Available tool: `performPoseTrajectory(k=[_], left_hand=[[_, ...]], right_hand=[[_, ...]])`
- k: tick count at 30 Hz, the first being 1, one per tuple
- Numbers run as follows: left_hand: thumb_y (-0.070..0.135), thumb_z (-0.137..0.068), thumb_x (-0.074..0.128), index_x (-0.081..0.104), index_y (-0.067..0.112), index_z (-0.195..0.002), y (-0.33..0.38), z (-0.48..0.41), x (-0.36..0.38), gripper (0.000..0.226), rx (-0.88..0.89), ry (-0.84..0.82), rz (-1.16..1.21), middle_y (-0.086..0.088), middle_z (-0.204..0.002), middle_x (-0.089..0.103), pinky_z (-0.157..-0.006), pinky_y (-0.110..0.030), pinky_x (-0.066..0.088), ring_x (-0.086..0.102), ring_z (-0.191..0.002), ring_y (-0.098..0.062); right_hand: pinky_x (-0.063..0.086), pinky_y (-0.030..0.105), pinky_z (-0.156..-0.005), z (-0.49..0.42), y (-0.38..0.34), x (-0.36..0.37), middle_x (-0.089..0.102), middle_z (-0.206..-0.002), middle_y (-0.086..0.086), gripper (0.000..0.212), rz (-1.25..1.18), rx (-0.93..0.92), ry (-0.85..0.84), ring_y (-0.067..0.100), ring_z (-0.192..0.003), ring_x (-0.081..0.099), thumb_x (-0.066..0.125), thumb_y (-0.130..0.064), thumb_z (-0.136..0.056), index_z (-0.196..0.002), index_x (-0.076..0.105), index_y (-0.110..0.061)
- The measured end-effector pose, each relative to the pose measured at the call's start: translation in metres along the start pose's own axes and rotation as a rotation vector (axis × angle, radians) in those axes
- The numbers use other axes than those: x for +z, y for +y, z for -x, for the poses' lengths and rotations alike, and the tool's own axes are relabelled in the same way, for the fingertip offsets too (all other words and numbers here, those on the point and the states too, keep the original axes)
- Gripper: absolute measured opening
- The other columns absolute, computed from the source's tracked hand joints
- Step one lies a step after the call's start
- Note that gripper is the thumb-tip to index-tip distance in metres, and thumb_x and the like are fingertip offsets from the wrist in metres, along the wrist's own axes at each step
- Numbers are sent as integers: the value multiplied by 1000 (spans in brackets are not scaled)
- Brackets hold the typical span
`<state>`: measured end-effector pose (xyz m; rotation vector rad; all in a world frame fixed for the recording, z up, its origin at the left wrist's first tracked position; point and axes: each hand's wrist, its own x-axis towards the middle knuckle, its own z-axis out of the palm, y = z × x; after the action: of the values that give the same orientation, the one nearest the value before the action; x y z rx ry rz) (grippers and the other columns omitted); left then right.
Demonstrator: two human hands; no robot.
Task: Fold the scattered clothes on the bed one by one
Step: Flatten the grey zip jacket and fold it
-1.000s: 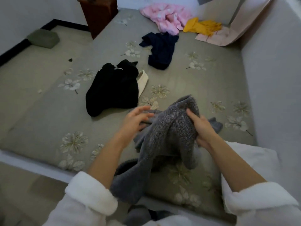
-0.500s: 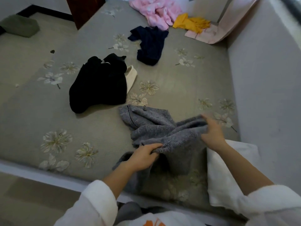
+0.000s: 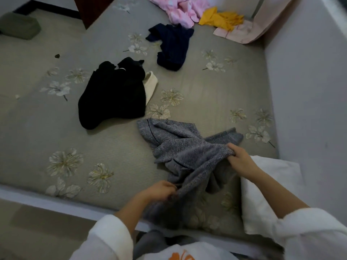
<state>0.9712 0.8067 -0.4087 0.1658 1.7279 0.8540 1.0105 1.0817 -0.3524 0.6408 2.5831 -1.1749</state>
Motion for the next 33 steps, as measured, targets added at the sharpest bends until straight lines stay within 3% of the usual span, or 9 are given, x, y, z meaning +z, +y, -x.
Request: performPoseTrajectory(k=[2, 5, 9, 12, 16, 22, 27, 31, 33], left_hand=[[12, -97, 44, 53, 11, -81, 2, -11, -3, 19, -66, 179, 150, -5, -80, 51, -57, -18, 42, 48, -70, -13], [15, -96, 49, 49, 15, -100, 8, -30, -6, 4, -23, 383, 213, 0, -105, 51, -77, -23, 42, 53, -94, -19], [22, -94, 56, 55, 5, -122, 16, -57, -4, 33, 60, 312, 218, -8, -111, 60, -83, -31, 48, 57, -98, -22], [29, -98, 46, 55, 7, -115, 32, -46, 4, 29, -117, 259, 524, -12, -85, 59, -59, -26, 41, 53, -73, -23], [46, -97, 43, 57, 4, -128, 32, -49, 14, 54, -210, 132, 1049, -19, -102, 68, -66, -35, 53, 63, -91, -31], [33, -98, 44, 64, 6, -46, 51, -40, 2, 62, -177, 10, 1073, -10, -44, 61, -56, -32, 37, 60, -39, -22], [27, -97, 41, 63, 4, -104, 67, -30, -51, 33, 20, 161, 1182, -17, -74, 72, -76, -40, 51, 67, -76, -29], [22, -97, 34, 73, 14, -60, 91, 20, -105, 54, 325, 218, 1011, -2, -58, 67, -43, -16, 45, 61, -48, -11], [27, -99, 36, 71, 19, -82, 107, 53, -128, 40, 466, 303, 845, 2, -78, 68, -60, -21, 45, 61, -65, -9]], right_hand=[[49, 44, -79, 4, -14, -14, 65, -92, 15, 29, -181, 29, 26, 35, -88, 60, 40, 2, -96, -94, 63, -17], [50, 31, -85, 14, -31, -30, 67, -103, 4, 39, -423, 48, 28, 17, -95, 62, 37, 2, -98, -99, 63, -27], [53, 25, -77, 23, -42, -43, 71, -104, 5, 23, -711, -14, 8, 14, -95, 65, 59, -23, -85, -105, 68, -17], [56, 26, -77, 26, -51, -51, 71, -106, 6, 28, -885, -16, 20, 16, -95, 66, 51, -20, -88, -111, 65, -11], [54, 32, -78, 27, -74, -57, 68, -110, 11, 38, -947, -45, 4, 21, -96, 63, 60, -30, -80, -111, 65, -9], [52, 26, -62, 22, -102, -57, 70, -87, 3, 28, -996, -90, 6, 15, -75, 65, 57, -32, -80, -97, 65, -12], [52, 23, -60, 8, -91, -76, 69, -82, 3, 26, -1105, -17, 387, 13, -74, 64, 35, -13, -101, -95, 61, -9], [46, 27, -64, 2, -69, -96, 61, -81, 5, 15, -1196, 56, 733, 21, -82, 58, 50, -19, -85, -79, 62, -13], [45, 26, -62, 6, -65, -105, 61, -74, 3, 13, -1267, 23, 790, 21, -78, 57, 52, -23, -70, -73, 60, -14]])
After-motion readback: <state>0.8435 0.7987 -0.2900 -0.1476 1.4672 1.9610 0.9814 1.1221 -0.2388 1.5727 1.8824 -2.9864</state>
